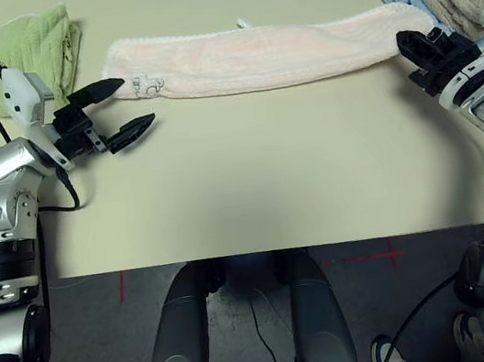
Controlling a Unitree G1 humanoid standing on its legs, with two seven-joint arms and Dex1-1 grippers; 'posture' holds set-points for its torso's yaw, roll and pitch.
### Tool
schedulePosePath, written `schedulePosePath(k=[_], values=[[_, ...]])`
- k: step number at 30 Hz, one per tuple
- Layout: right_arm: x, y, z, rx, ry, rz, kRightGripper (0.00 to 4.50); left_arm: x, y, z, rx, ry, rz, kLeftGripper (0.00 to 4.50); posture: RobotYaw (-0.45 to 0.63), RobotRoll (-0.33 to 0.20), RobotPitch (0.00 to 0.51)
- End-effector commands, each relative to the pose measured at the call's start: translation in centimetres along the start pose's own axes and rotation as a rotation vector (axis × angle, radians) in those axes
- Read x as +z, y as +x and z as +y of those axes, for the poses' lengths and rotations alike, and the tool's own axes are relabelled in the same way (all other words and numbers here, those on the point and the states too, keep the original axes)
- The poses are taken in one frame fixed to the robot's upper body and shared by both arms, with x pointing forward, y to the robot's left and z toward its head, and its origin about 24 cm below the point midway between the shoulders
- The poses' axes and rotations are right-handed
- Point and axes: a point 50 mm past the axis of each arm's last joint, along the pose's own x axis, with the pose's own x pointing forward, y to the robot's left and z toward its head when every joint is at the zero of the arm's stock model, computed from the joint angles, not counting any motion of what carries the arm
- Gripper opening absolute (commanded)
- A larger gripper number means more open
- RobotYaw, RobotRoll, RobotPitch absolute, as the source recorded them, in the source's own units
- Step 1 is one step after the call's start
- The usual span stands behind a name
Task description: Fold the towel and set it aside.
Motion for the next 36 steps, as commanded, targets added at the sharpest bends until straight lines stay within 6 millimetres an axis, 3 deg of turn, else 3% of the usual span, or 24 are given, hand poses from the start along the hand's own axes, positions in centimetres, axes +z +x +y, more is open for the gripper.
schedulePosePath(k=[1, 10, 22, 36], values=[[-0.2, -0.1, -0.3, -0.005, -0.012, 0.011, 0.04, 0.4, -0.2, -0.1, -0.028, 0.035, 0.001, 4.50, -0.02, 0.000, 0.398], [0.0, 0.3, 0.2, 0.069, -0.181, 0.056, 0.04, 0.6, -0.7, -0.2, -0.107, 0.014, 0.034, 4.50, -0.02, 0.000, 0.398], [-0.7, 1.0, 4.1, 0.336, -0.379, 0.053, 0.04, 0.5, -0.5, 0.0, -0.104, 0.004, 0.035, 4.50, -0.03, 0.000, 0.398], [-4.9, 3.8, 8.3, 0.434, -0.426, 0.144, 0.04, 0.4, -0.5, 0.0, -0.094, 0.000, 0.037, 4.50, -0.01, 0.000, 0.397]])
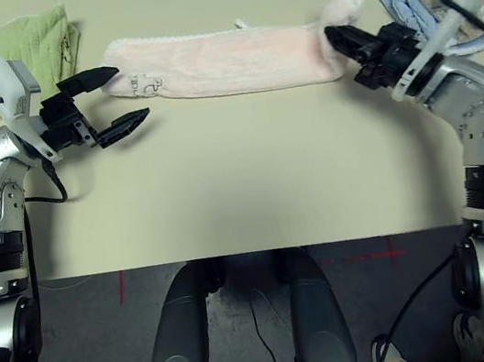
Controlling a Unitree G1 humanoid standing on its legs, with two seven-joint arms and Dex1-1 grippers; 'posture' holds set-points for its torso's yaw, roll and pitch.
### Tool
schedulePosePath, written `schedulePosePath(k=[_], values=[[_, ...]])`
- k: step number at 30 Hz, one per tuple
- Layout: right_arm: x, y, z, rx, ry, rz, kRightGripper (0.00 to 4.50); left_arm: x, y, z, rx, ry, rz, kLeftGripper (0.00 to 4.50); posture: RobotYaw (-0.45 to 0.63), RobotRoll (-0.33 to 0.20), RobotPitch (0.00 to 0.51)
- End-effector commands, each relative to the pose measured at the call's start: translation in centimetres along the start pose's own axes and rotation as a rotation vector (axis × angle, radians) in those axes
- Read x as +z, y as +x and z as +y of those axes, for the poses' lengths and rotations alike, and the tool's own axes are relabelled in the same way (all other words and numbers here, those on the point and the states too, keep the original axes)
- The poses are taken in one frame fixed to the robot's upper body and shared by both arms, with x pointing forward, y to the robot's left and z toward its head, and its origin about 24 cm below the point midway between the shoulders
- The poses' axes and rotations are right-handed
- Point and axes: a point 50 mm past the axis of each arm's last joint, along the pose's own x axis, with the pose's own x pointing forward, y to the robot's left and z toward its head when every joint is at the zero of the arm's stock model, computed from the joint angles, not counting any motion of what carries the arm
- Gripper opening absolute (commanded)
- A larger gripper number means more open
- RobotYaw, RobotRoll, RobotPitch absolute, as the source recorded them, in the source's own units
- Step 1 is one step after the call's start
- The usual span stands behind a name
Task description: Fold the towel and set it aside.
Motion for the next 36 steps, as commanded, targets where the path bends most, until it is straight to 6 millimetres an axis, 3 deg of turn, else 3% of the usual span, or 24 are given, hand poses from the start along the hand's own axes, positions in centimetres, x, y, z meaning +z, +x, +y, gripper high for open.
schedulePosePath(k=[1, 13, 20, 25, 29, 36], values=[[-0.1, 0.8, 0.9, 0.022, -0.028, 0.020, 0.04, -0.4, -0.1, -0.3, -0.011, -0.017, 0.010, 4.50, -0.01, 0.000, 0.398], [-1.3, 3.4, 3.8, 0.116, -0.033, 0.078, 0.04, -0.6, -0.2, -0.3, 0.000, -0.021, 0.014, 4.50, -0.01, 0.000, 0.395], [-3.7, 3.2, 4.5, 0.113, -0.110, 0.202, 0.04, -0.6, -0.2, -0.4, 0.004, -0.022, 0.015, 4.50, 0.00, 0.000, 0.394], [-3.9, 3.5, 4.9, 0.122, -0.129, 0.209, 0.04, -0.7, -0.2, -0.4, 0.005, -0.023, 0.015, 4.50, 0.00, 0.000, 0.394], [-3.7, 4.5, 5.8, 0.131, -0.045, 0.153, 1.13, -0.7, -0.1, -0.5, 0.005, -0.026, 0.013, 4.50, -0.01, 0.000, 0.393], [-3.9, 6.1, 6.7, 0.122, 0.004, 0.119, 3.65, -0.7, 0.0, -0.5, 0.007, -0.026, 0.012, 4.50, 0.00, 0.000, 0.389]])
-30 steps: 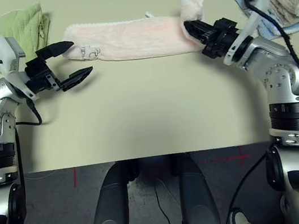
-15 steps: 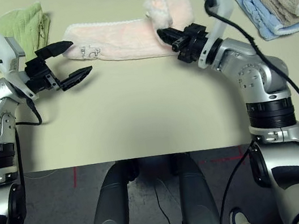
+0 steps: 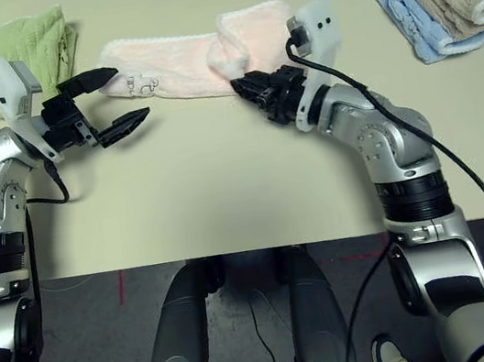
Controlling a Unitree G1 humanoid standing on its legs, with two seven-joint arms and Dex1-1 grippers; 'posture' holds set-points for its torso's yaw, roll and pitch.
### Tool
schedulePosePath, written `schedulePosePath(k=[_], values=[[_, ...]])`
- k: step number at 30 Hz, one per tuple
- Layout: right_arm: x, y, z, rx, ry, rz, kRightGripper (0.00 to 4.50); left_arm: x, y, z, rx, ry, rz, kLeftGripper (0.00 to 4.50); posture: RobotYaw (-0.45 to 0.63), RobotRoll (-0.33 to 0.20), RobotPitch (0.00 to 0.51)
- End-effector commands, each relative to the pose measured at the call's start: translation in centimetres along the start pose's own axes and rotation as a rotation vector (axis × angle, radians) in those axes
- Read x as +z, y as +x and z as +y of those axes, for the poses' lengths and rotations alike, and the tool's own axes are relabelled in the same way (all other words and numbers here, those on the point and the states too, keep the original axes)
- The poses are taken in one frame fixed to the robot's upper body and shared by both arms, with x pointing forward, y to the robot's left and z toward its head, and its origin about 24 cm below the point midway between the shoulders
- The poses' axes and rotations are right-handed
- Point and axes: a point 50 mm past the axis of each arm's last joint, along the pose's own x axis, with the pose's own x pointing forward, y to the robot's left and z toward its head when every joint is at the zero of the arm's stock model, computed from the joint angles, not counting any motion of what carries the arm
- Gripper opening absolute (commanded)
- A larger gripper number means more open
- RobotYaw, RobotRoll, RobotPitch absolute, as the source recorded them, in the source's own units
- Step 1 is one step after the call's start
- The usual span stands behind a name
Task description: Fold the towel and set it aside.
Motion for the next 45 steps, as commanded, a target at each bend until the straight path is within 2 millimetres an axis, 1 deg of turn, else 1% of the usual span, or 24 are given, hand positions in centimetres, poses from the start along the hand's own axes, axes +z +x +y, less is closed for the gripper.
schedulePosePath(k=[1, 2, 3, 6, 7, 9, 13, 15, 17, 20, 22, 26, 29, 34, 38, 41, 45], values=[[-0.5, 0.5, 0.2, -0.005, 0.026, 0.002, 3.92, -0.4, -0.1, -0.4, -0.012, -0.014, 0.009, 4.50, 0.00, 0.000, 0.389], [-0.4, 0.6, 0.3, 0.000, 0.031, -0.006, 4.35, -0.4, -0.1, -0.5, -0.012, -0.014, 0.009, 4.50, 0.00, 0.000, 0.389], [-0.2, 0.7, 0.3, 0.004, 0.035, -0.015, 4.46, -0.4, -0.1, -0.5, -0.011, -0.014, 0.009, 4.50, 0.00, 0.000, 0.389], [0.5, 0.4, 0.2, 0.046, 0.011, -0.060, 4.46, -0.4, -0.2, -0.6, -0.010, -0.015, 0.010, 4.50, 0.00, 0.000, 0.386], [0.9, -0.1, 0.1, 0.088, -0.003, -0.093, 4.46, -0.4, -0.2, -0.6, -0.009, -0.015, 0.010, 4.50, 0.00, 0.000, 0.386], [1.4, -1.5, -0.9, 0.131, -0.034, -0.141, 4.46, -0.5, -0.2, -0.6, -0.007, -0.018, 0.012, 4.50, 0.00, 0.000, 0.383], [1.7, -4.1, -3.3, 0.170, -0.208, -0.156, 4.46, -0.7, -0.3, -0.7, -0.006, -0.028, 0.016, 4.50, -0.01, 0.000, 0.385], [1.4, -5.1, -4.4, 0.187, -0.295, -0.139, 4.46, -0.8, -0.3, -0.7, 0.001, -0.045, 0.014, 4.50, -0.01, 0.000, 0.388], [0.8, -5.9, -5.3, 0.202, -0.334, -0.119, 4.46, -1.0, -0.3, -0.7, 0.020, -0.073, 0.009, 4.50, -0.01, 0.000, 0.391], [-0.1, -7.0, -6.6, 0.207, -0.386, -0.106, 4.46, -1.6, -0.6, -0.1, 0.130, -0.147, -0.013, 4.50, 0.01, 0.000, 0.402], [-0.6, -7.2, -7.1, 0.217, -0.399, -0.102, 4.46, -1.9, -0.7, -0.1, 0.160, -0.149, -0.008, 4.50, 0.02, 0.000, 0.407], [-1.2, -7.6, -7.8, 0.258, -0.431, -0.083, 4.46, -2.1, -0.6, -0.8, 0.150, -0.134, 0.008, 4.50, 0.04, 0.000, 0.408], [-1.1, -7.9, -8.1, 0.313, -0.441, -0.060, 4.46, -2.1, -0.7, -0.8, 0.150, -0.128, 0.013, 4.50, 0.04, 0.000, 0.404], [-0.7, -8.8, -8.9, 0.369, -0.511, 0.019, 4.46, -1.9, -1.0, -0.5, 0.147, -0.118, 0.028, 4.50, 0.05, 0.000, 0.403], [-0.2, -8.9, -9.0, 0.395, -0.579, 0.047, 4.46, -1.5, -1.2, -0.1, 0.146, -0.122, 0.040, 4.50, 0.05, 0.000, 0.403], [-0.2, -8.5, -9.0, 0.396, -0.581, 0.042, 4.46, -0.4, -1.0, 0.1, 0.133, -0.221, 0.023, 4.50, 0.05, 0.000, 0.403], [-0.5, -8.2, -9.0, 0.391, -0.574, 0.035, 4.46, 0.4, -0.6, -0.6, 0.076, -0.347, 0.012, 4.50, 0.05, 0.000, 0.404]])
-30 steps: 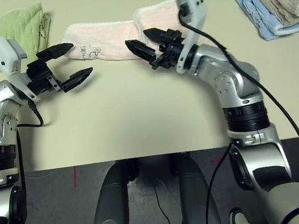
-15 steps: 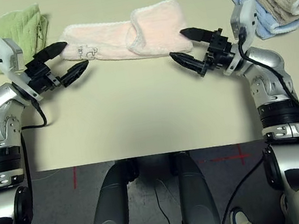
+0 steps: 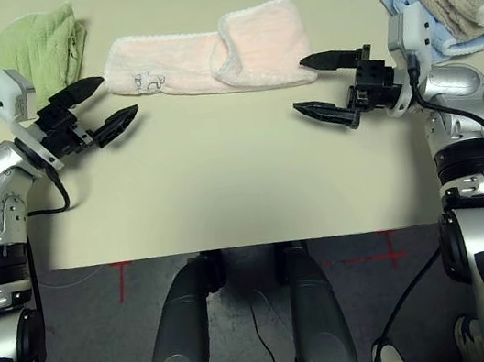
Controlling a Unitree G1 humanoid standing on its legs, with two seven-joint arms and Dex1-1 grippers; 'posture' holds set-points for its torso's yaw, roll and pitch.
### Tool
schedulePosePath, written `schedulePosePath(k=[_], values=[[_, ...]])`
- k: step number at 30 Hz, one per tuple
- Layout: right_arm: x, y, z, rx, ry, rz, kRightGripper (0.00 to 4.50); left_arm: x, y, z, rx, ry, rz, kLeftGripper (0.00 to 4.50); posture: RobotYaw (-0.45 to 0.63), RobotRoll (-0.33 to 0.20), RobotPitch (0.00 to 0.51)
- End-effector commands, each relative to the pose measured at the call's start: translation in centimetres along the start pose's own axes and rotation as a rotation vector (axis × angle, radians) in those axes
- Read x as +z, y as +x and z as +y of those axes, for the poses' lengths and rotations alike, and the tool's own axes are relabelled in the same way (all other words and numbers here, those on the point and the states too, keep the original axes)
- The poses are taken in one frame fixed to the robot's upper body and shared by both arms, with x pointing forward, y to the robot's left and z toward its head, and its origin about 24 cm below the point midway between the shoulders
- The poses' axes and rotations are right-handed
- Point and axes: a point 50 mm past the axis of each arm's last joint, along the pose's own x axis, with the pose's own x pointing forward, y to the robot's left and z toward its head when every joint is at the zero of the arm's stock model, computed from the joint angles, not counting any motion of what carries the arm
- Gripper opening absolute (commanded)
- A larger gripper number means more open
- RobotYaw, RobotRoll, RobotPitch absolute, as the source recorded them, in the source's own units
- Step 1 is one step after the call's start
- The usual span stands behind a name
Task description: Fold the towel and set it aside.
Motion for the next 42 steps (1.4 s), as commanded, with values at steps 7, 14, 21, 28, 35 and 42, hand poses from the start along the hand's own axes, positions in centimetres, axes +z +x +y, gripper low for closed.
schedulePosePath(k=[7, 14, 21, 28, 35, 42], values=[[-0.6, 0.1, 0.4, -0.002, 0.014, 0.006, 4.46, 0.4, -0.6, -2.2, -0.158, -0.331, 0.145, 4.50, 0.05, 0.000, 0.405], [-0.5, 0.0, 0.4, -0.021, 0.017, 0.001, 4.46, -0.6, -0.8, -0.7, -0.003, -0.591, 0.174, 4.50, 0.04, 0.000, 0.406], [-0.5, -0.2, 0.4, -0.032, 0.021, 0.002, 4.46, -2.0, 0.0, 0.1, 0.139, -0.793, 0.171, 4.50, 0.04, 0.000, 0.406], [-0.6, -0.3, 0.4, -0.040, 0.023, 0.005, 4.46, -2.1, 1.4, -0.7, 0.129, -0.892, 0.147, 4.50, 0.04, 0.000, 0.406], [-0.7, -0.4, 0.3, -0.052, 0.032, 0.003, 4.46, -1.9, 2.1, -0.6, 0.151, -0.885, 0.112, 4.50, 0.04, 0.000, 0.407], [-0.5, -0.4, 0.0, -0.083, 0.054, -0.018, 4.46, -1.7, 2.4, -0.5, 0.167, -0.855, 0.092, 4.50, 0.04, 0.000, 0.406]])
